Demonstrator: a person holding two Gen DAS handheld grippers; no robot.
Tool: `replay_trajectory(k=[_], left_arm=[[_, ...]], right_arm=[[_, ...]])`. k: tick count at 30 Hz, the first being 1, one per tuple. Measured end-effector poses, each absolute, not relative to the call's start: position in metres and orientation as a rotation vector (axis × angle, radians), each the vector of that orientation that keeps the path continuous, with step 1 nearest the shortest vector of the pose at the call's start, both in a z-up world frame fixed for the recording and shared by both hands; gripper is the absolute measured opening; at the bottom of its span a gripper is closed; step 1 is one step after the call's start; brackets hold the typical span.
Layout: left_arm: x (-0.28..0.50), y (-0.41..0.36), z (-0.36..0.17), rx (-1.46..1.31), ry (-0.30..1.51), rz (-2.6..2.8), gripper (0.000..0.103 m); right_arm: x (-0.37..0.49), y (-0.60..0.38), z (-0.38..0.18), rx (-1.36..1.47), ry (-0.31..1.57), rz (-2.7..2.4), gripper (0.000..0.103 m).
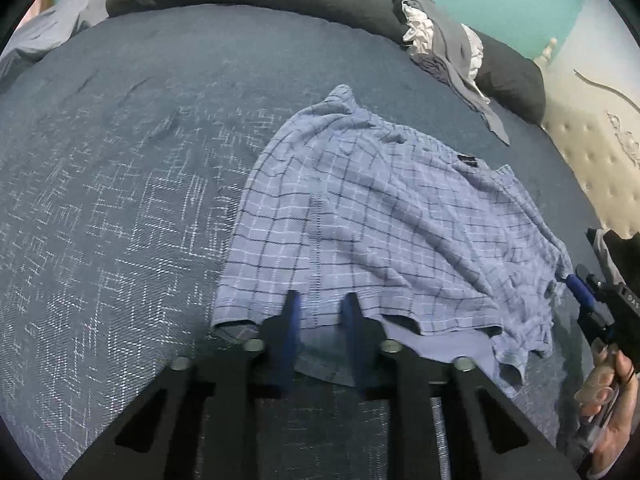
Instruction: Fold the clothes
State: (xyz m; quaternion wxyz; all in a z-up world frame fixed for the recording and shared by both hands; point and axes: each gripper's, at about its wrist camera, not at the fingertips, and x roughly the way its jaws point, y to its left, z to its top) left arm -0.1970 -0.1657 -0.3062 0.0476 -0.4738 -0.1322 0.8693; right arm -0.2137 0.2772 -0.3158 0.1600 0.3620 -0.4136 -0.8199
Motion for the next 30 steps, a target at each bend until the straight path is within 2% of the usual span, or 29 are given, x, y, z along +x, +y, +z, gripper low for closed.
replay_trajectory(k=[5, 15, 28, 30], left_arm=[[-0.195, -0.17, -0.304, -1.431, -0.401, 2.667, 0.004], [-0.174, -0.196, -0.267, -1.289, -0.493, 2.773, 0.004], [-0.168, -0.241, -0.28, -1.34, -0.647, 2.814, 0.0], [-0.171, -0.234, -0.28, -1.34, -0.626, 2.792, 0.0]], right_arm=[[-0.221, 0.278, -0.323, 1.051, -1.206, -2.323, 0.019], [-0.223, 0.278, -0.328, 1.063, -1.228, -2.319, 0.02], [-0.223, 0.276, -0.334, 1.077, -1.223, -2.323, 0.02], [-0.224, 0.277, -0.336, 1.081, -1.23, -2.32, 0.02]])
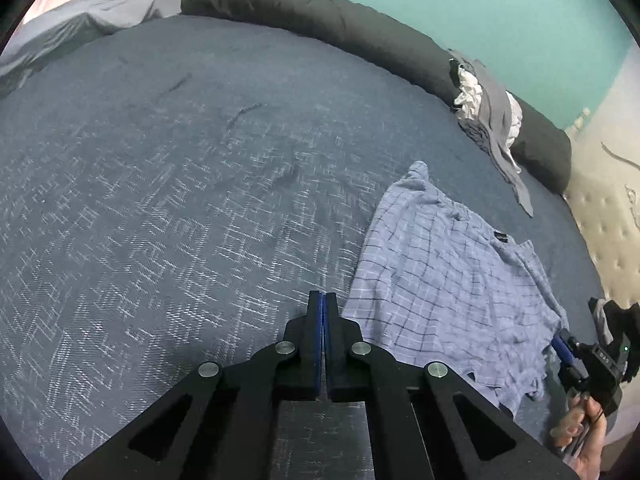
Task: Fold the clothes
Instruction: 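Grasp the shorts' edge with the left gripper and pull it straight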
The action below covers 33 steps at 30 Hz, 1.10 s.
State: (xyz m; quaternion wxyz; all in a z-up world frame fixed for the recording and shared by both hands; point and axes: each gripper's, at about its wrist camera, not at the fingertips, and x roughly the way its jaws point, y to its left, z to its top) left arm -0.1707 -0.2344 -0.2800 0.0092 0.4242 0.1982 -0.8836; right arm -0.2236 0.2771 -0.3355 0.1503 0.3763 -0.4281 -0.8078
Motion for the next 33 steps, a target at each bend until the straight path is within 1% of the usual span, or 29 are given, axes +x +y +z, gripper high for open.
replay_trajectory(k=[3, 5, 6, 7, 8, 9, 12, 13, 14, 15, 23, 28, 33], left_arm=[[-0.177, -0.219, -0.281, 1.38, 0.62, -2.79, 0.001], [-0.18, -0.206, -0.282, 1.412, 0.57, -2.81, 0.007], [-0.182, -0.199, -0.282, 1.428, 0.543, -2.819, 0.016], [-0.184, -0.193, -0.283, 1.443, 0.516, -2.828, 0.028], [-0.184, -0.189, -0.284, 1.453, 0.491, -2.827, 0.033], [-0.185, -0.186, -0.287, 1.47, 0.486, -2.823, 0.036], [-0.188, -0.183, -0.297, 1.511, 0.437, -2.796, 0.035], [-0.189, -0.184, -0.3, 1.513, 0.417, -2.784, 0.019], [-0.189, -0.187, -0.301, 1.512, 0.415, -2.773, 0.009], [-0.189, -0.19, -0.301, 1.505, 0.433, -2.765, 0.003], [-0.183, -0.217, -0.275, 1.325, 0.485, -2.788, 0.003], [-0.184, -0.238, -0.284, 1.324, 0.589, -2.735, 0.003], [-0.186, -0.243, -0.291, 1.332, 0.635, -2.699, 0.003]], right_arm=[[-0.223, 0.278, -0.336, 1.082, -1.233, -2.319, 0.02], [-0.222, 0.278, -0.334, 1.078, -1.233, -2.321, 0.02], [-0.222, 0.278, -0.334, 1.075, -1.234, -2.323, 0.02], [-0.221, 0.279, -0.333, 1.073, -1.235, -2.324, 0.02], [-0.221, 0.279, -0.333, 1.073, -1.238, -2.324, 0.02], [-0.221, 0.28, -0.334, 1.075, -1.242, -2.323, 0.02], [-0.22, 0.28, -0.334, 1.079, -1.248, -2.319, 0.02], [-0.221, 0.28, -0.334, 1.081, -1.248, -2.317, 0.02], [-0.22, 0.28, -0.334, 1.082, -1.249, -2.315, 0.02], [-0.22, 0.28, -0.334, 1.083, -1.25, -2.314, 0.02], [-0.221, 0.282, -0.334, 1.087, -1.257, -2.309, 0.02], [-0.222, 0.283, -0.335, 1.09, -1.261, -2.305, 0.02], [-0.222, 0.284, -0.336, 1.091, -1.268, -2.304, 0.02]])
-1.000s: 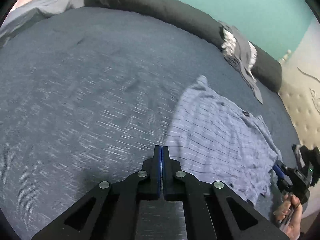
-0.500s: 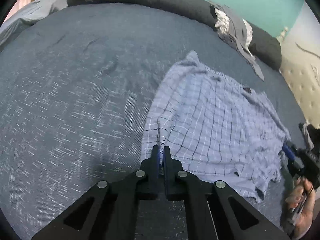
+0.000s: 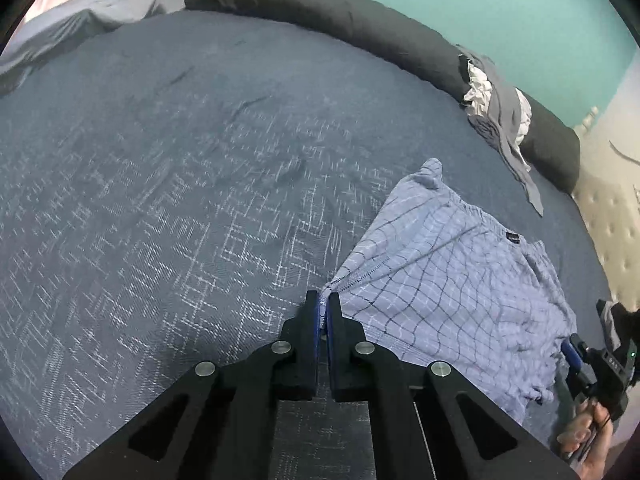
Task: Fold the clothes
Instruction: 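Grasp the shorts' edge with the left gripper and pull it straight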
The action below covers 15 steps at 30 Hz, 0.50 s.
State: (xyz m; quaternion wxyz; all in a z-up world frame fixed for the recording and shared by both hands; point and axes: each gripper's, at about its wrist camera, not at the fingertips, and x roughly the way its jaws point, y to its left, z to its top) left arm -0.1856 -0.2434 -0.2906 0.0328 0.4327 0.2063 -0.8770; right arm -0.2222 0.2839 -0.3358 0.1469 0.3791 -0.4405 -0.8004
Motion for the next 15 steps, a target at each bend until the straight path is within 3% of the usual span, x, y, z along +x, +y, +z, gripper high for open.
replay_trajectory(k=[8, 13, 15], left_arm=[[-0.187, -0.241, -0.298, 1.394, 0.62, -2.656, 0.007], [-0.184, -0.239, -0.278, 1.342, 0.566, -2.653, 0.034], [-0.193, -0.235, -0.268, 1.341, 0.533, -2.66, 0.036]], right_arm=[[-0.224, 0.287, -0.338, 1.089, -1.295, -2.289, 0.021], [-0.225, 0.293, -0.339, 1.08, -1.334, -2.271, 0.022], [-0.226, 0.294, -0.338, 1.073, -1.342, -2.265, 0.022]])
